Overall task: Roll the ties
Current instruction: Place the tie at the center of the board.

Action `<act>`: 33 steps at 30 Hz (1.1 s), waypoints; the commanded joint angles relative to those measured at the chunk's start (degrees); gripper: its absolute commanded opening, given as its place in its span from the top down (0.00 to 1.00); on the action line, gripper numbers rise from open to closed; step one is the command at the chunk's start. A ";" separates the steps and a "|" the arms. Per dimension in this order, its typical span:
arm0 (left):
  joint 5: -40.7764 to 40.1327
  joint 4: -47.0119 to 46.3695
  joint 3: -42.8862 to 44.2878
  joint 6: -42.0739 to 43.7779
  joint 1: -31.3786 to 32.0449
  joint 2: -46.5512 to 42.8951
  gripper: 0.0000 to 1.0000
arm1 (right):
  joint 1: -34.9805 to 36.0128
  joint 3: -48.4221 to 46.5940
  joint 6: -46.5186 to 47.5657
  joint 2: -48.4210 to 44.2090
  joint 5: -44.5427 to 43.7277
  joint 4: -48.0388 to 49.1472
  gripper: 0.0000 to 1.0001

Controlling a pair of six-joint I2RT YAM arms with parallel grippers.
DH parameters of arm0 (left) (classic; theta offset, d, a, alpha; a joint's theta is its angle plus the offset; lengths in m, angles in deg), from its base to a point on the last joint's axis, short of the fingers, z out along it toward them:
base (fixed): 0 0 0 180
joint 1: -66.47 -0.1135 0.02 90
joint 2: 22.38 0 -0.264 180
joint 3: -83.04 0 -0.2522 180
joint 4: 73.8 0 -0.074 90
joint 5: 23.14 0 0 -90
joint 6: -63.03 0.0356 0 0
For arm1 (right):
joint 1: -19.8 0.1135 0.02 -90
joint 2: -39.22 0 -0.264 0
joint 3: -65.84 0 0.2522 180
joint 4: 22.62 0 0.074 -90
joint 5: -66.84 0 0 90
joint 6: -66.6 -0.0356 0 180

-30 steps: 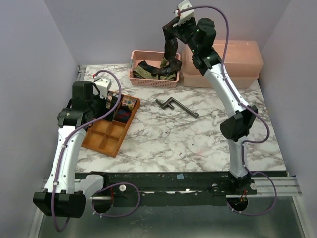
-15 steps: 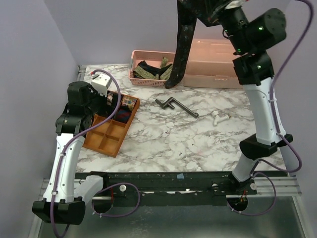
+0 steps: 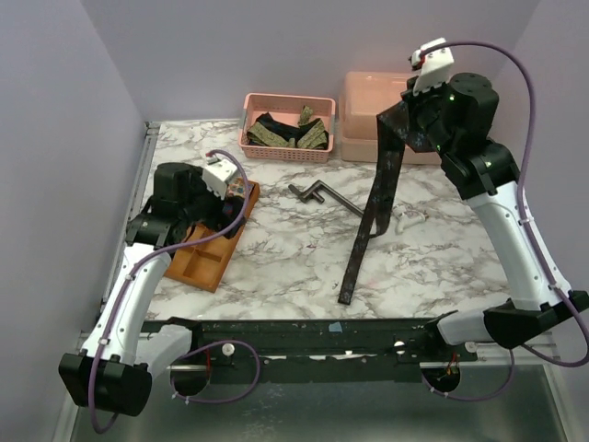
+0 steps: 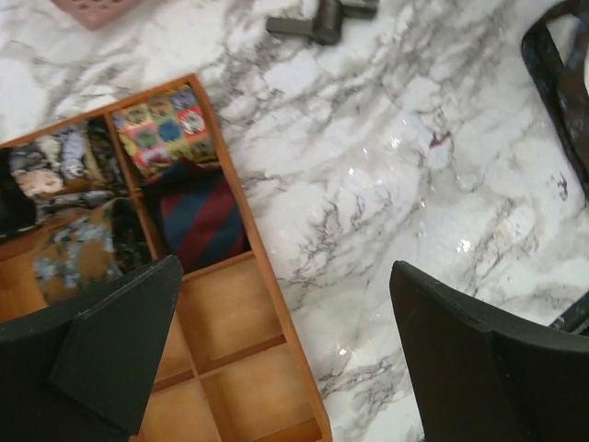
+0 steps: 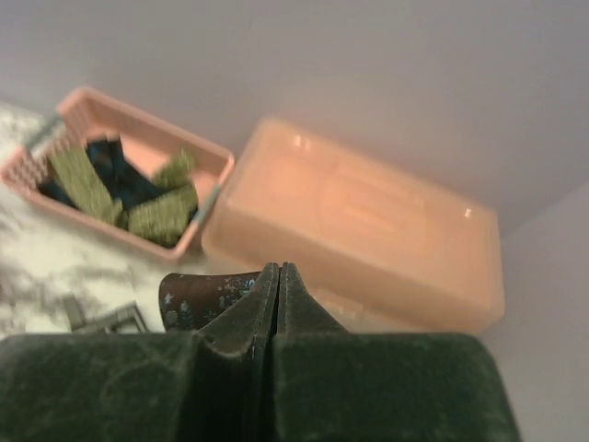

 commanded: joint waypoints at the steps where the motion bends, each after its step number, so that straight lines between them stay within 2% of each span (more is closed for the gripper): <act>1: 4.40 -3.17 -5.15 4.76 2.45 -1.81 0.01 | -0.50 -1.97 -2.58 -2.13 5.11 -9.10 1.00; 4: 9.46 -4.01 -6.83 5.78 3.27 -2.10 0.02 | -0.52 -1.59 -2.97 -2.90 13.13 -9.43 1.00; 5: 10.69 -4.60 -7.51 6.05 4.48 -2.12 0.02 | -0.47 -1.20 -2.86 -2.89 13.03 -9.35 1.00; 10: 8.88 -7.21 -10.13 5.59 16.48 1.57 0.01 | -0.54 -5.21 -4.25 1.94 -5.21 -14.45 1.00; 16: 0.65 -18.98 -8.64 -4.70 33.46 13.52 0.02 | -0.59 -4.47 -7.02 1.69 -10.96 -16.91 1.00; 20: -0.20 -27.05 -4.68 -13.02 40.39 23.02 0.02 | -0.60 -5.39 -8.07 1.77 -13.98 -16.99 1.00; 25: -5.06 -40.99 -2.97 -5.49 51.15 30.87 0.01 | -0.63 -4.77 -7.49 3.17 -18.13 -15.90 1.00; 29: -7.89 -43.09 6.03 -4.58 53.24 40.27 0.02 | -1.82 2.04 -4.99 3.25 -22.96 -11.92 1.00; 33: -10.57 -44.69 13.37 -3.12 54.47 48.32 0.02 | -5.77 2.07 -5.92 5.81 -23.62 -14.11 0.99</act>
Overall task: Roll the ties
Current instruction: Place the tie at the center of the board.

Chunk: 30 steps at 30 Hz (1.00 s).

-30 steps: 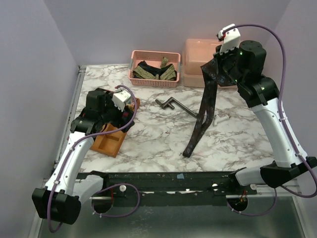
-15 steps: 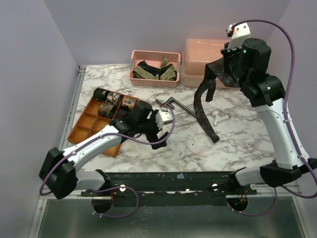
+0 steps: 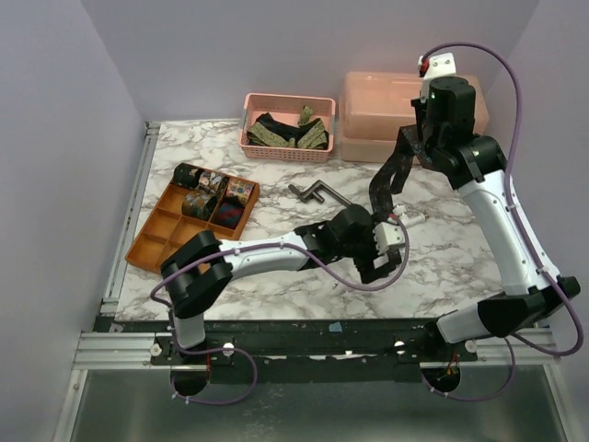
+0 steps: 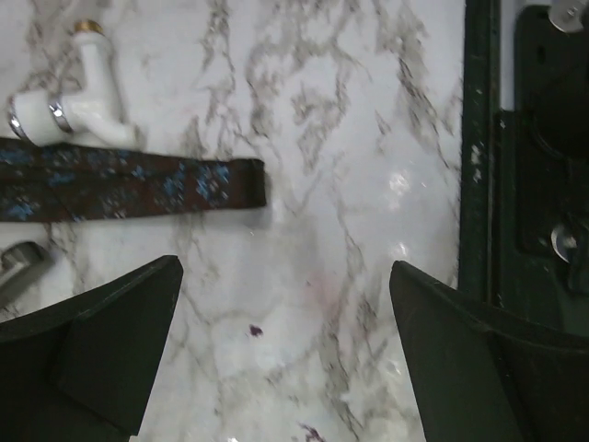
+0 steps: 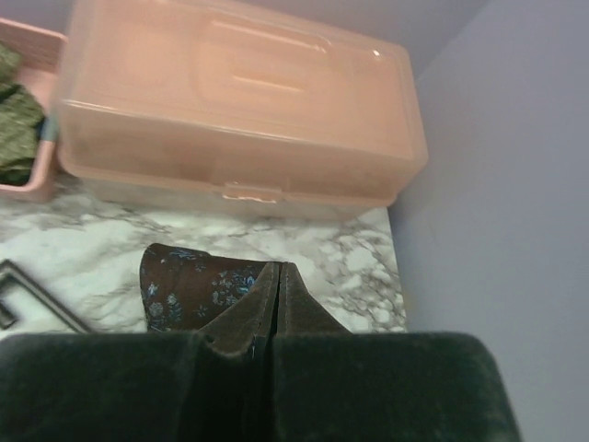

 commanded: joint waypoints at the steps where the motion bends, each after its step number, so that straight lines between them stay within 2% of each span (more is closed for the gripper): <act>1: -5.62 -5.14 8.45 2.71 0.68 7.72 0.02 | -4.21 -0.34 -0.06 2.93 -3.61 -1.13 0.99; 5: -7.26 0.58 16.89 3.66 1.49 15.26 0.08 | -9.13 -1.42 0.04 3.98 -0.31 -2.47 0.99; 10: -6.72 1.61 19.78 6.67 1.88 20.64 0.14 | -13.63 -1.30 1.11 4.70 2.22 -3.87 1.00; 14: -7.44 5.80 22.06 8.44 1.94 23.90 0.39 | -16.89 -0.06 2.62 4.33 3.90 -4.07 1.00; 19: -8.22 16.08 21.13 10.68 0.82 21.52 0.73 | -19.94 -0.55 5.04 3.75 6.66 -7.30 1.00; 26: -3.48 18.34 0.71 14.48 -4.46 5.95 0.99 | -20.41 1.47 10.87 -0.38 13.83 -17.26 1.00; 27: -2.43 18.51 -1.78 15.27 -5.17 4.19 0.99 | -20.39 1.82 10.86 -1.03 14.19 -18.11 1.00; 28: -1.42 17.98 -3.82 15.18 -6.06 2.03 0.93 | -20.42 2.10 10.61 -1.44 14.28 -18.80 1.00; 30: 0.58 16.35 -6.08 12.79 -7.62 -1.28 0.65 | -20.35 2.03 9.61 -1.54 14.38 -19.53 1.00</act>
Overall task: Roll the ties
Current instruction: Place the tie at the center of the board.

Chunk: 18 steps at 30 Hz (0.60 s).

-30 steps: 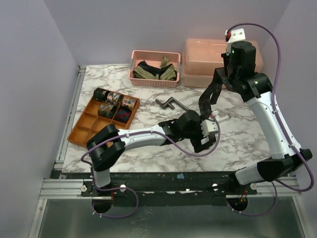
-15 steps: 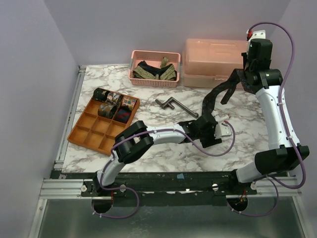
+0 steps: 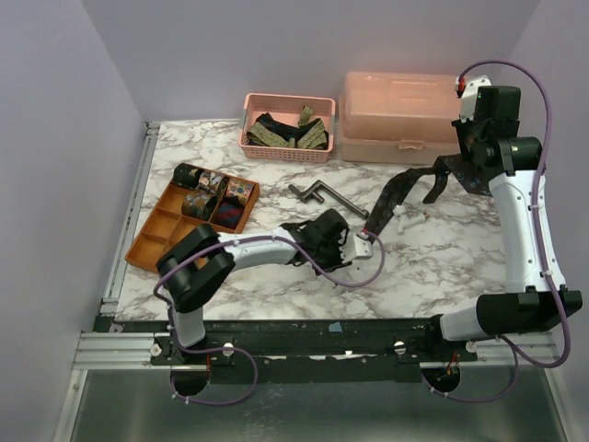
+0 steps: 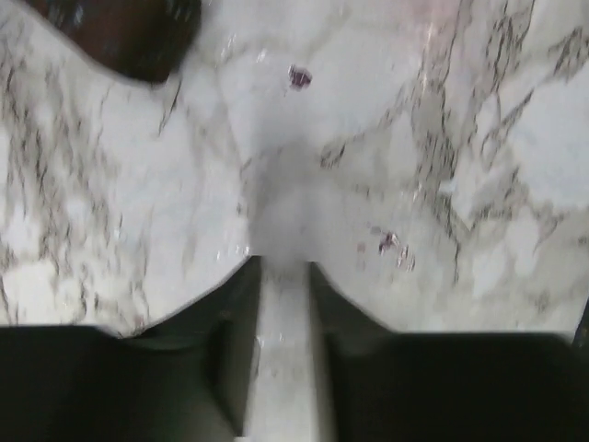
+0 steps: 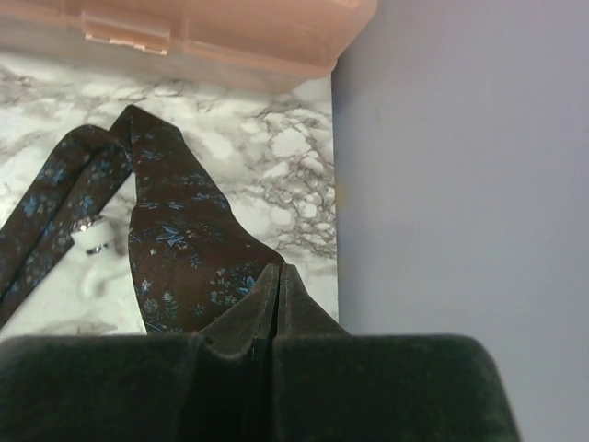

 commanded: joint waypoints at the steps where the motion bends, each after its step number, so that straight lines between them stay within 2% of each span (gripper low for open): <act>1: 6.64 -0.93 -5.15 -1.27 -3.44 -8.53 0.53 | -0.09 0.42 0.42 -2.56 3.22 -5.42 1.00; 2: 6.34 -2.10 -4.97 -3.74 -3.69 -9.16 0.38 | -0.10 -0.02 -0.17 -2.41 3.52 -5.48 1.00; 3: 4.87 -3.22 -4.48 -6.40 -3.70 -8.99 0.27 | -0.14 -0.56 -0.90 -2.07 3.95 -5.71 1.00; 4: 4.52 -3.54 -2.94 -9.82 -3.70 -8.16 0.06 | -0.16 -1.26 -1.43 -1.63 4.19 -5.84 1.00; 5: 4.45 -3.32 -1.18 -13.24 -3.71 -6.42 0.02 | -0.15 -2.02 -1.90 -1.27 4.44 -5.99 1.00; 9: 2.33 -3.14 6.53 -24.62 -2.95 0.53 0.02 | -0.16 -5.34 -2.63 0.38 5.57 -5.54 1.00; 13: -3.30 -4.19 12.48 -29.89 -1.72 6.59 0.02 | -0.14 -9.52 -3.24 2.32 6.65 -5.66 1.00; 18: -11.44 -2.25 20.33 -32.26 -1.12 13.73 0.18 | -0.09 -16.61 -3.38 5.05 8.41 -7.51 1.00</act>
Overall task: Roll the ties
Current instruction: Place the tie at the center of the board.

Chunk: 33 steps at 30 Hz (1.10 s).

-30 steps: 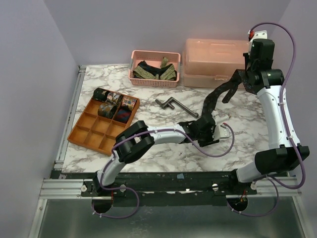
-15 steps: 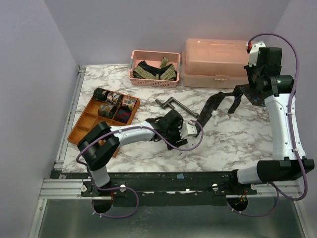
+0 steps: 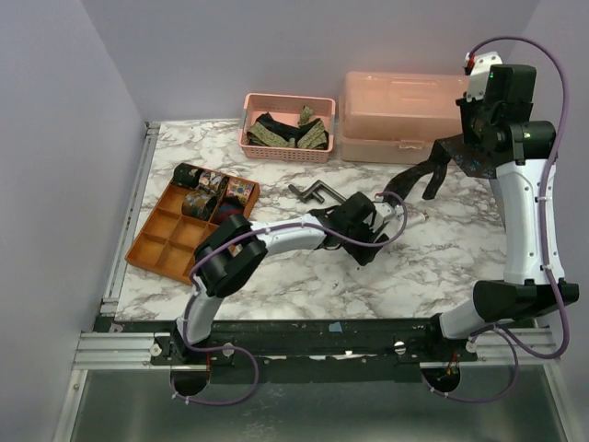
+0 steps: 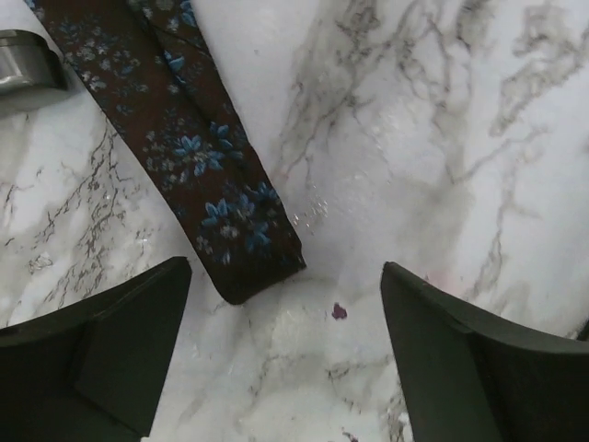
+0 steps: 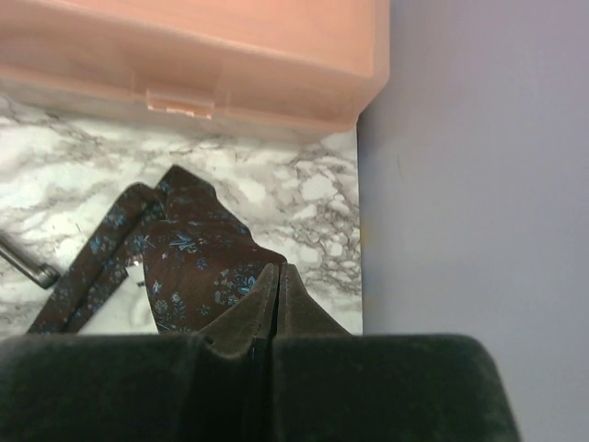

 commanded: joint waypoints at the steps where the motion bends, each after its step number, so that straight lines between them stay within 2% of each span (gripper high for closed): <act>1: -11.75 2.70 8.15 -4.87 0.93 6.77 0.23 | -0.16 -7.34 -0.87 2.36 2.37 -3.16 1.00; 3: -15.54 6.12 11.62 -3.91 1.21 9.28 0.30 | -0.15 -11.15 -1.30 3.72 1.93 -4.70 1.00; 5: -16.68 7.14 11.20 -2.98 1.19 9.35 0.37 | -0.17 -13.86 -1.56 4.09 2.02 -5.53 1.00; 6: -16.75 7.30 10.15 -2.12 1.17 8.65 0.43 | -0.15 -14.79 -1.66 3.86 2.47 -5.71 1.00; 10: -14.85 9.56 2.29 1.57 0.83 2.31 0.75 | -0.16 -14.04 -1.38 0.72 3.40 -4.54 1.00; 13: -13.69 10.02 -6.22 4.34 -0.12 -4.61 0.87 | -0.18 -13.46 -1.21 -1.47 4.72 -6.25 1.00; 17: -13.08 10.66 -17.04 9.62 -2.90 -15.68 0.90 | -0.13 -6.44 1.19 -7.40 3.78 -8.86 0.99; 20: -13.76 11.48 -21.98 13.79 -5.81 -21.97 0.91 | -0.18 -3.30 2.55 -10.71 2.77 -10.66 1.00; 23: -10.07 12.52 -24.99 18.24 -9.16 -26.05 0.91 | -0.13 -1.90 2.89 -11.43 2.68 -12.97 1.00; 26: -8.91 13.09 -26.97 22.95 -9.73 -27.96 0.91 | -0.23 9.50 4.58 -14.54 -1.72 -11.43 1.00; 29: -8.85 12.70 -28.87 26.64 -9.96 -28.98 0.88 | -0.35 25.90 7.16 -17.52 -5.09 -6.35 0.99; 33: -9.60 13.36 -30.25 30.21 -10.71 -29.53 0.85 | -1.35 34.31 4.80 -13.12 -0.76 -7.11 1.00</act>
